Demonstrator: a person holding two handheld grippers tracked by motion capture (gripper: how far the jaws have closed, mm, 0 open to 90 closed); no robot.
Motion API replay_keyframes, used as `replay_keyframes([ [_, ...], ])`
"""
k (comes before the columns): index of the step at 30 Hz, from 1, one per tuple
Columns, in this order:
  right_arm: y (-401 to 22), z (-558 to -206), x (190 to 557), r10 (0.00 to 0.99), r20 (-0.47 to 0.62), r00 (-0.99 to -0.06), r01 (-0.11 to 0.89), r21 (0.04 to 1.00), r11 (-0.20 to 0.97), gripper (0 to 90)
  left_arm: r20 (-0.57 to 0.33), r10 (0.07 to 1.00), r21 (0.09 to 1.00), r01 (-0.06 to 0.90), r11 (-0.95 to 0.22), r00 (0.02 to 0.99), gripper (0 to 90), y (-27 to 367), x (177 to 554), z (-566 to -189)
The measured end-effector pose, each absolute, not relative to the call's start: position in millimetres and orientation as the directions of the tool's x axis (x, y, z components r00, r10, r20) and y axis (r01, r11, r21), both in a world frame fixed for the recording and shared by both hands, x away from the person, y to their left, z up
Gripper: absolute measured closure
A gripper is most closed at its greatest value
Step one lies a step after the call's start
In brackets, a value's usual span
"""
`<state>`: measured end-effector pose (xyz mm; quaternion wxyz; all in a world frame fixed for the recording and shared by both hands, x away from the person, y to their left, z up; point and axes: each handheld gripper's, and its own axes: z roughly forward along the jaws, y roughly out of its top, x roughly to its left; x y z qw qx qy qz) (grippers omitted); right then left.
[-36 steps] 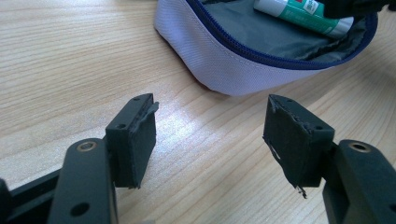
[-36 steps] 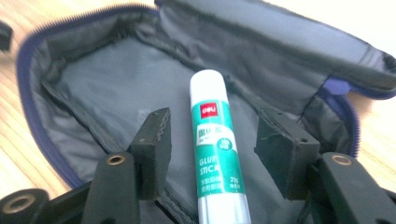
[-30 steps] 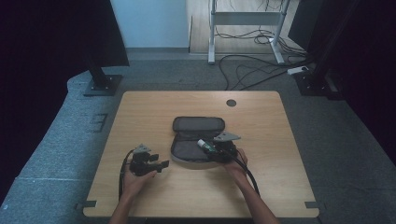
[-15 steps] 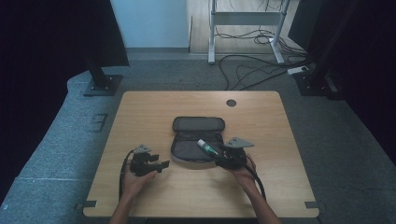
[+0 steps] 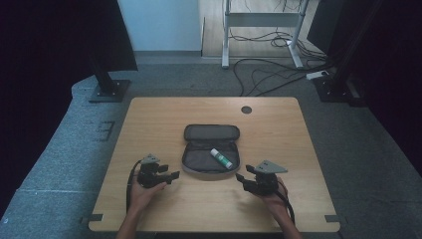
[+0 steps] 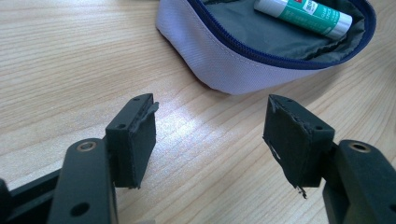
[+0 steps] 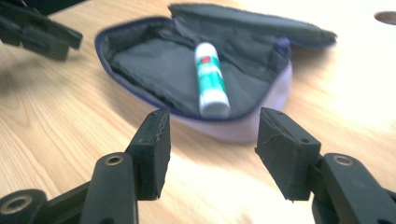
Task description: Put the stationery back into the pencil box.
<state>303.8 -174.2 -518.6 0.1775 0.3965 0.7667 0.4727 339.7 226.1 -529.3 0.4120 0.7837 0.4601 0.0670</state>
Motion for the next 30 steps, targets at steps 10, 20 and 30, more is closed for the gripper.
replay_keyframes([
  [10, -205.5, -537.4, 289.9, 0.807, 0.105, -0.582, 0.489, 0.838, 0.243, 43.7, -0.275, 0.778, 0.709, 0.666, -0.233, 0.565, 34.6, 227.7, 339.3, -528.4],
  [20, -217.2, -547.8, 293.5, 0.829, 0.105, -0.549, 0.519, 0.82, 0.24, 43.5, -0.274, 0.778, 0.713, 0.662, -0.23, 0.565, 34.6, 229.2, 338.5, -526.5],
  [30, -217.3, -549.7, 293.9, 0.83, 0.099, -0.549, 0.526, 0.813, 0.25, 42.8, -0.272, 0.778, 0.713, 0.661, -0.233, 0.567, 34.6, 228.3, 338.4, -526.7],
])
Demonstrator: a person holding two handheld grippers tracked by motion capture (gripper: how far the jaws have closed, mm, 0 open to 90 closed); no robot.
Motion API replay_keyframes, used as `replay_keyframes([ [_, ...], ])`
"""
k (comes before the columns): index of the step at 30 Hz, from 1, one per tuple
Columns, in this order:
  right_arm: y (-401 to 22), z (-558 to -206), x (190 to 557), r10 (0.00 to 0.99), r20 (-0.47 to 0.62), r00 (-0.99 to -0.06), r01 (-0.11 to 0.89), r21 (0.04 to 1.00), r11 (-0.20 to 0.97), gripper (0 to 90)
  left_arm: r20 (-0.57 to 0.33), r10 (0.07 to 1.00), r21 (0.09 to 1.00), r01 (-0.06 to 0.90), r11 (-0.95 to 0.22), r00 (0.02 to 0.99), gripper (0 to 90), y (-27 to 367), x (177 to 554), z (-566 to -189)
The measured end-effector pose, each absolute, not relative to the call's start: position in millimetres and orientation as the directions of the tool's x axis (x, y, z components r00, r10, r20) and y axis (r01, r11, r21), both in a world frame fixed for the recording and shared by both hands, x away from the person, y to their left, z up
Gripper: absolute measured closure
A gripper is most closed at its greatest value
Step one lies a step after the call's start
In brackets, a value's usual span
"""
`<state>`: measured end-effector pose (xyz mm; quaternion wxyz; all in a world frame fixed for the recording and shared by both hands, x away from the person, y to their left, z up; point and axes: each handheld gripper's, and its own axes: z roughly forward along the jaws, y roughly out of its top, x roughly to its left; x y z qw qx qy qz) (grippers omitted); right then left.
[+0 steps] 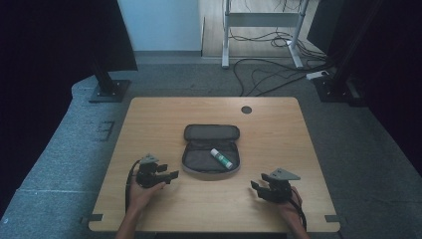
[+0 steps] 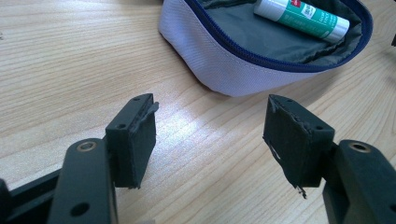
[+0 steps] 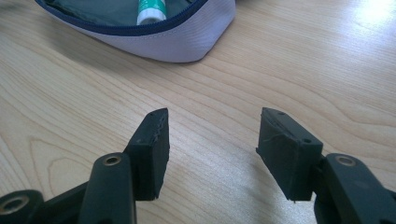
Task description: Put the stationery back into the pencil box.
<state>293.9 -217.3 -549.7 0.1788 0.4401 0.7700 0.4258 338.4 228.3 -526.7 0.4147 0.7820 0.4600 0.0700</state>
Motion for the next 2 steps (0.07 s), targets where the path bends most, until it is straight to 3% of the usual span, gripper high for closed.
replay_keyframes([
  [2, -217.9, -550.1, 294.2, 0.833, 0.101, -0.545, 0.531, 0.81, 0.249, 42.6, -0.272, 0.778, 0.712, 0.662, -0.233, 0.567, 34.6, 228.7, 338.5, -526.4],
])
